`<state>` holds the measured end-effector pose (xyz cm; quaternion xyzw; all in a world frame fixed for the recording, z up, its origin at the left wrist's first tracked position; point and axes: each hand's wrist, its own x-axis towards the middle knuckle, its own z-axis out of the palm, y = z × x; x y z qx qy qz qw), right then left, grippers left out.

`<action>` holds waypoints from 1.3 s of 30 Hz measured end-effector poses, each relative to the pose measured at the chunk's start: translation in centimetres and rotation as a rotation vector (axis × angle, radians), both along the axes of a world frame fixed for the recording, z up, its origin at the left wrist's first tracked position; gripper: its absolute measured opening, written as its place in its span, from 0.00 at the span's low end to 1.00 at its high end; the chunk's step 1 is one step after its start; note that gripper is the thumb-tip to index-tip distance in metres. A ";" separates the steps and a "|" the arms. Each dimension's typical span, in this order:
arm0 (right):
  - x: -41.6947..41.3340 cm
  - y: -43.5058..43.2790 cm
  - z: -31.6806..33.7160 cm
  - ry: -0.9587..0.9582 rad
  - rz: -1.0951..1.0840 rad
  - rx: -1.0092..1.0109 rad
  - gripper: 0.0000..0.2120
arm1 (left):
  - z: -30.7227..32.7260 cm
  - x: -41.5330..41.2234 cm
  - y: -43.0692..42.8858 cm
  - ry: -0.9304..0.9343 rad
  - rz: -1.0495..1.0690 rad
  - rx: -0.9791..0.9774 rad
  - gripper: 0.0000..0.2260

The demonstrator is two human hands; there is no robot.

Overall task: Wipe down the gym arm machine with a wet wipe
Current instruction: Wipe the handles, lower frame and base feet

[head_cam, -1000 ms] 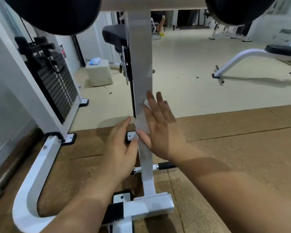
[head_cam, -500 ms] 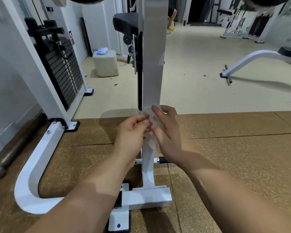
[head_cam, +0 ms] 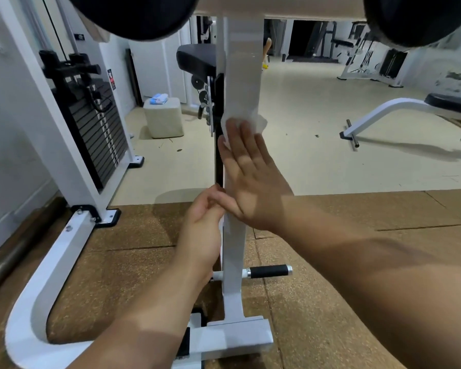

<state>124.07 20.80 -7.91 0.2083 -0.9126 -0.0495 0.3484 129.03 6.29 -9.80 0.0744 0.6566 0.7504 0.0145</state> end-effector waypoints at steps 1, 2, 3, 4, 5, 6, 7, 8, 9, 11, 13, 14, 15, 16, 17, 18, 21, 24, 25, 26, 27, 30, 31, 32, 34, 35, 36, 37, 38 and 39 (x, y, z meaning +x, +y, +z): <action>-0.4 0.9 0.3 0.013 0.003 0.095 0.42 | 0.0 0.0 0.0 -0.042 0.007 0.044 0.23; -0.5 1.7 0.7 0.038 0.019 0.172 0.41 | 0.0 0.0 -0.1 -0.078 0.002 0.086 0.19; -0.7 2.3 1.3 0.062 0.038 0.239 0.40 | -0.2 -0.2 -0.3 -0.101 -0.010 0.120 0.16; -0.8 2.8 2.1 0.077 0.052 0.303 0.39 | -0.2 -0.3 -0.4 -0.107 -0.032 0.136 0.16; -1.1 3.2 3.1 0.082 0.065 0.361 0.39 | -0.2 -0.4 -0.6 -0.104 -0.061 0.143 0.17; -1.4 3.3 4.4 0.090 0.082 0.396 0.40 | -0.2 -0.4 -0.7 -0.104 -0.079 0.136 0.16; -1.8 3.3 5.9 0.110 0.092 0.410 0.41 | -0.2 -0.5 -0.7 -0.099 -0.093 0.111 0.16; -2.1 3.0 7.6 0.138 0.079 0.411 0.43 | -0.3 -0.6 -0.7 -0.091 -0.105 0.080 0.16; -2.5 2.8 9.0 0.164 0.044 0.406 0.44 | -0.4 -0.6 -0.6 -0.077 -0.116 0.055 0.17; -3.0 2.3 10.7 0.205 -0.038 0.370 0.45 | -0.8 -0.9 -0.7 -0.062 -0.111 0.008 0.17; -2.9 1.9 9.7 0.202 -0.072 0.321 0.46 | -0.8 -0.9 -0.8 -0.057 -0.129 -0.017 0.19; -2.7 1.9 8.3 0.188 -0.072 0.318 0.47 | -0.7 -0.9 -0.9 -0.059 -0.147 -0.014 0.19; -2.3 2.1 6.4 0.171 -0.051 0.332 0.47 | -0.6 -0.9 -0.9 -0.060 -0.162 -0.001 0.18; -2.0 2.5 4.5 0.152 -0.011 0.369 0.46 | -0.6 -0.9 -1.0 -0.066 -0.168 0.023 0.17; -1.7 3.2 2.9 0.135 0.031 0.428 0.45 | -0.6 -0.9 -1.0 -0.078 -0.169 0.053 0.18; -1.7 4.0 2.1 0.120 0.072 0.496 0.44 | -0.6 -1.0 -1.0 -0.093 -0.169 0.078 0.19; -2.8 5.5 4.9 0.114 0.139 0.649 0.42 | -1.2 -1.3 -1.2 -0.099 -0.173 0.081 0.22; -4.1 5.3 11.2 0.207 0.054 0.606 0.43 | -1.7 -1.4 -1.1 -0.082 -0.179 0.062 0.21; -4.2 4.9 12.8 0.228 0.042 0.544 0.44 | -1.9 -1.4 -1.1 -0.076 -0.182 0.058 0.21; -4.2 4.5 13.7 0.243 0.042 0.480 0.45 | -2.0 -1.4 -1.2 -0.074 -0.180 0.063 0.21; -4.2 4.2 13.9 0.250 0.041 0.428 0.45 | -2.1 -1.5 -1.2 -0.076 -0.178 0.075 0.22; -3.9 3.9 9.9 0.229 0.007 0.360 0.47 | -2.2 -1.7 -1.4 -0.097 -0.169 0.137 0.22; -3.6 3.9 7.5 0.220 0.025 0.359 0.47 | -2.2 -1.8 -1.4 -0.109 -0.168 0.166 0.23; -3.2 4.2 4.7 0.203 0.056 0.383 0.46 | -2.1 -1.8 -1.5 -0.123 -0.170 0.195 0.23; -2.2 4.9 -0.2 0.136 0.132 0.489 0.43 | -2.0 -1.9 -1.6 -0.144 -0.177 0.250 0.25; -1.8 5.5 -1.6 0.094 0.177 0.539 0.42 | -1.9 -1.9 -1.6 -0.149 -0.184 0.267 0.26; -1.6 6.1 -2.1 0.055 0.220 0.587 0.41 | -2.0 -1.9 -1.6 -0.151 -0.190 0.275 0.26; -1.6 6.6 -1.8 0.032 0.241 0.642 0.41 | -2.1 -1.8 -1.6 -0.149 -0.191 0.279 0.26; -1.8 7.1 -0.7 0.021 0.240 0.703 0.40 | -2.2 -1.8 -1.6 -0.141 -0.184 0.277 0.25; -2.1 7.4 0.6 0.027 0.227 0.748 0.40 | -2.4 -1.7 -1.6 -0.127 -0.172 0.270 0.25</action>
